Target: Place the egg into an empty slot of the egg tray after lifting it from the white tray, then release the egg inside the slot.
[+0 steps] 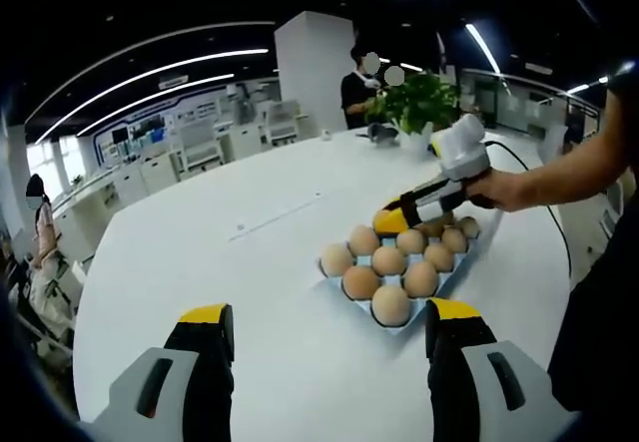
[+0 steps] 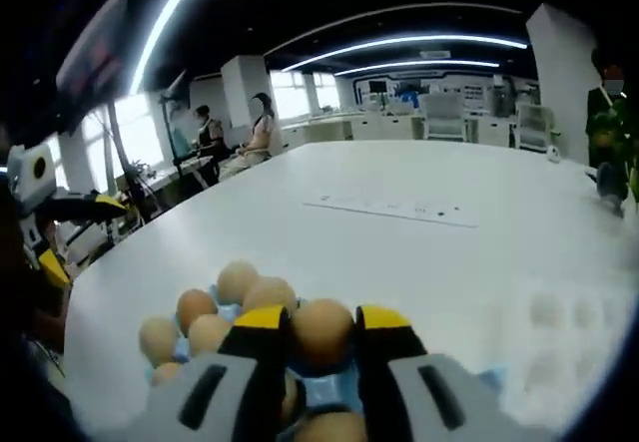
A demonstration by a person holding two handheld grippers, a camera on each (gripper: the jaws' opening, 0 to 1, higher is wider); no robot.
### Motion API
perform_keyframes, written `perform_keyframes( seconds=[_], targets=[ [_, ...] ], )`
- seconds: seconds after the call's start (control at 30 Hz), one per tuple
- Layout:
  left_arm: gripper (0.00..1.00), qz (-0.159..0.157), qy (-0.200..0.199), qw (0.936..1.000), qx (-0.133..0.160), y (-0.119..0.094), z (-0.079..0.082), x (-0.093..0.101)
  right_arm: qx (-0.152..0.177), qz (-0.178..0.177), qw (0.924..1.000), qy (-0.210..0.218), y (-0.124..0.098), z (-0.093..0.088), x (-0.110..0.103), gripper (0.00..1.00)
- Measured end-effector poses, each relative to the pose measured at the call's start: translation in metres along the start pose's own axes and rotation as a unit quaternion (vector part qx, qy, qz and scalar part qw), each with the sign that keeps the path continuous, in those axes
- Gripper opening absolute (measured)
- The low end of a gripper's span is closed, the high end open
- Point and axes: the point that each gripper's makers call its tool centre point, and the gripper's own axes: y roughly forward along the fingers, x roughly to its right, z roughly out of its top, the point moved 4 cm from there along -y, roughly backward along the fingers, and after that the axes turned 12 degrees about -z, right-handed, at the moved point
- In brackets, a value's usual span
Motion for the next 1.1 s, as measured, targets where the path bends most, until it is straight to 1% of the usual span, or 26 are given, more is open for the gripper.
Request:
perform_keyframes(
  seconds=[0.17,0.7,0.77,0.8,0.87,1.0,1.07,1.1],
  targets=[
    [0.80,0.001,0.000,1.0000,0.001,-0.001,0.000,0.001,-0.009,0.002,1.0000,0.001,0.000,-0.001,-0.001,0.25],
    [0.80,0.000,0.001,1.0000,0.005,-0.001,0.003,0.004,-0.003,0.004,1.0000,0.008,-0.001,-0.001,0.000,0.26],
    [0.80,0.000,0.003,1.0000,0.005,-0.002,0.003,0.004,0.006,0.004,1.0000,-0.001,-0.004,0.000,0.000,0.26],
    [0.80,0.001,0.002,1.0000,0.006,-0.002,0.003,0.004,0.016,0.001,0.9998,-0.009,-0.006,0.001,0.002,0.26],
    [0.80,0.002,0.003,1.0000,0.006,-0.002,0.004,0.003,0.019,0.000,0.9998,-0.008,-0.010,0.000,0.004,0.26],
    [0.80,0.001,0.004,1.0000,0.006,-0.001,0.004,0.003,0.029,-0.006,0.9994,0.017,-0.018,0.001,0.012,0.25],
    [0.80,0.000,0.005,1.0000,0.005,-0.001,0.004,0.004,0.055,-0.027,0.9976,0.032,-0.026,0.008,0.024,0.22],
    [0.80,0.000,0.004,1.0000,0.006,0.000,0.004,0.004,0.062,-0.031,0.9968,0.040,-0.029,0.011,0.027,0.22]
  ],
)
